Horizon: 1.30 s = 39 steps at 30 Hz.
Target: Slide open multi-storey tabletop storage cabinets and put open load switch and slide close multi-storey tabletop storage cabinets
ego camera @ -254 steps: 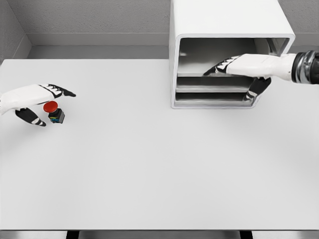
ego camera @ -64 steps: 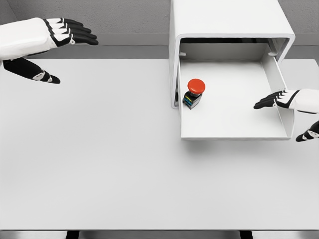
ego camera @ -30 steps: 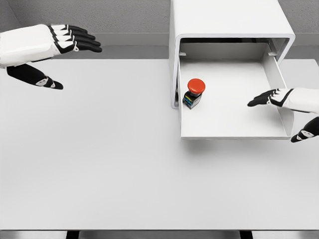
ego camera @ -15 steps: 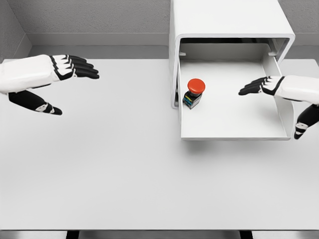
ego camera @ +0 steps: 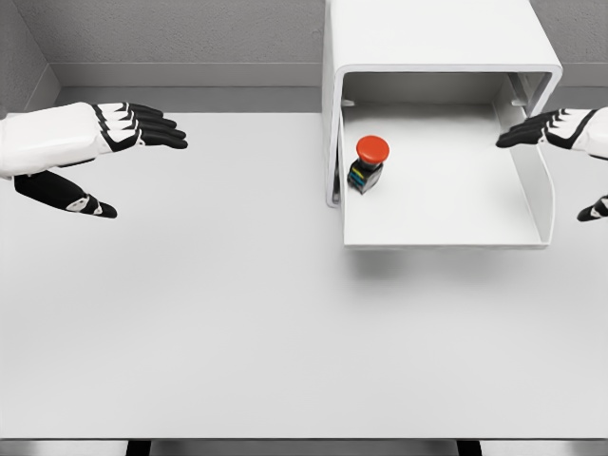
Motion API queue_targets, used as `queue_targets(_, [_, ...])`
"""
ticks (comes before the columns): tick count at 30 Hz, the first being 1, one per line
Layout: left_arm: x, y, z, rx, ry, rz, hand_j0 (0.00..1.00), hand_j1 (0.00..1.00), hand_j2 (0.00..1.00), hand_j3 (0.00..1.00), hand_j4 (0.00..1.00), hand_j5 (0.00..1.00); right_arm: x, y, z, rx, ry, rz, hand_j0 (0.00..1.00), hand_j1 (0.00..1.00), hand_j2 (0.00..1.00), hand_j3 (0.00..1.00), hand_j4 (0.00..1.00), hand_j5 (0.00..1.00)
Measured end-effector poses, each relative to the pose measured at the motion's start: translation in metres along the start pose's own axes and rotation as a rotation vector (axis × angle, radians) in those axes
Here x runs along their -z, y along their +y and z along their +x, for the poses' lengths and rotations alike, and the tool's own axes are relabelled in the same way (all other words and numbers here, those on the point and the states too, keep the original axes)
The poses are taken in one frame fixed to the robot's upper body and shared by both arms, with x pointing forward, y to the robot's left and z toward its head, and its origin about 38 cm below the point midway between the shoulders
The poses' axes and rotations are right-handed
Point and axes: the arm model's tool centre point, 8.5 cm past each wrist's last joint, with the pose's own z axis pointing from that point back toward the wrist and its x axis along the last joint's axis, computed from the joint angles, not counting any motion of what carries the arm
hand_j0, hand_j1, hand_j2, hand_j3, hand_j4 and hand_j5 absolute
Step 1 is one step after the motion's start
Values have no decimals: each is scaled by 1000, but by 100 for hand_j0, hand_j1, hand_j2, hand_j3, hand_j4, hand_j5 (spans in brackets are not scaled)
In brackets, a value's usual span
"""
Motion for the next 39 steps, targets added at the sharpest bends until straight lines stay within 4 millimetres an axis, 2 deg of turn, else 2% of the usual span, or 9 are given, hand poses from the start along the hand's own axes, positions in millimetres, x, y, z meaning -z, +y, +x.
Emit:
queue_targets(6, [0,0,0,1,1,1,100,100,100,100,100,100,11,21,-1,46,-24,26,100,100,100,100,100,100])
queue_targets(19, [0,-2,-1,-3,3,-4,100,100,100,100,100,100,33,41,1,84,-78,49,100,100,100,100,100,100])
queue_targets(28, [1,-2,-1,-2,2,-3,100,100,100,100,100,100,58,47,7,82,-137,41,100,100,100,100,100,100])
queue_targets(39, [2,-4,-1,-4,0,-6,100,100,100,100,100,100,77,52,8,41,-159,52,100,100,100,100,100,100])
